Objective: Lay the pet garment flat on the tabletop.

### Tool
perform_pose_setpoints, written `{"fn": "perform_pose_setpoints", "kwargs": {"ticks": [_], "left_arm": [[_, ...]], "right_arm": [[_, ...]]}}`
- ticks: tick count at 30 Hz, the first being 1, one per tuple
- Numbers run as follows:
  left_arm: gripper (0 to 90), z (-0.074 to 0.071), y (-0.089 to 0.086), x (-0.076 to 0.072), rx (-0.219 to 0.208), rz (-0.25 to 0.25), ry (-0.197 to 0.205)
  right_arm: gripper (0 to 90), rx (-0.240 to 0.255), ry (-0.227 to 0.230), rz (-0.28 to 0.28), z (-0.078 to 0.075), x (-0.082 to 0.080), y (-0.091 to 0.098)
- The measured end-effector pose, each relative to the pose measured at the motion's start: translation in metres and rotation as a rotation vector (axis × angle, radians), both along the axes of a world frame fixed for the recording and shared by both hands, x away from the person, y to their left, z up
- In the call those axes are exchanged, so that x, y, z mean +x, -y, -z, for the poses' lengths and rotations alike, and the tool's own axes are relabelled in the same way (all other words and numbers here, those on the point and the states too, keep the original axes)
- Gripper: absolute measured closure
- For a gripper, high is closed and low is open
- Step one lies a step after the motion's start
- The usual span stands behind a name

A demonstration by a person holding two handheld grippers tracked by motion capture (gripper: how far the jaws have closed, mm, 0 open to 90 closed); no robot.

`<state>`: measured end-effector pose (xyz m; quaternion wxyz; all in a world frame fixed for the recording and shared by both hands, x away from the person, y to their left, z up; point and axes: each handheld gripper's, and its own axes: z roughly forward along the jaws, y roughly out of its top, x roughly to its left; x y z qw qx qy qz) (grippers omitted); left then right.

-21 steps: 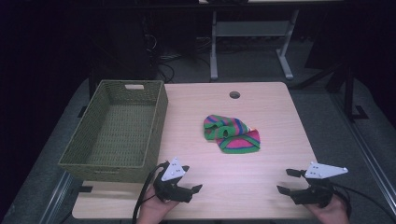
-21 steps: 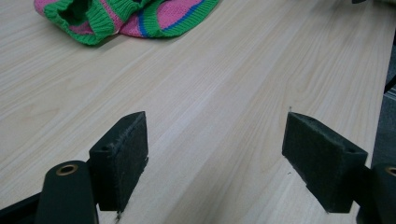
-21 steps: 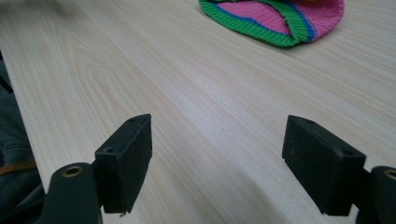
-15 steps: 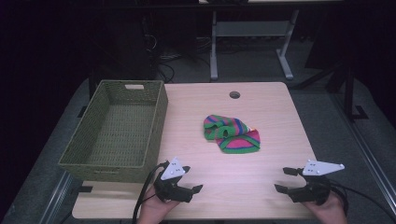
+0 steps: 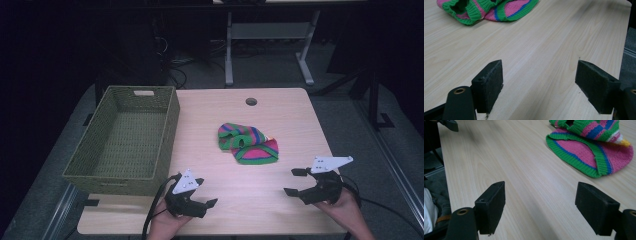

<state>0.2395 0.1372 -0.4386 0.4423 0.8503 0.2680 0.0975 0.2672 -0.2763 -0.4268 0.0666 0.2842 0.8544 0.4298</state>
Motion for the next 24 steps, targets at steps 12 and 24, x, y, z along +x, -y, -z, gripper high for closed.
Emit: {"fn": "perform_pose_setpoints", "kwargs": {"ticks": [12,24], "left_arm": [[21.8,-0.001,-0.002,0.0,0.0,-0.004,0.004],[21.9,-0.001,-0.002,0.0,0.009,0.009,0.016]], "right_arm": [[22.7,-0.035,-0.048,-0.049,-0.017,0.034,-0.013],[21.8,-0.059,-0.071,-0.065,-0.032,0.061,-0.019]]}}
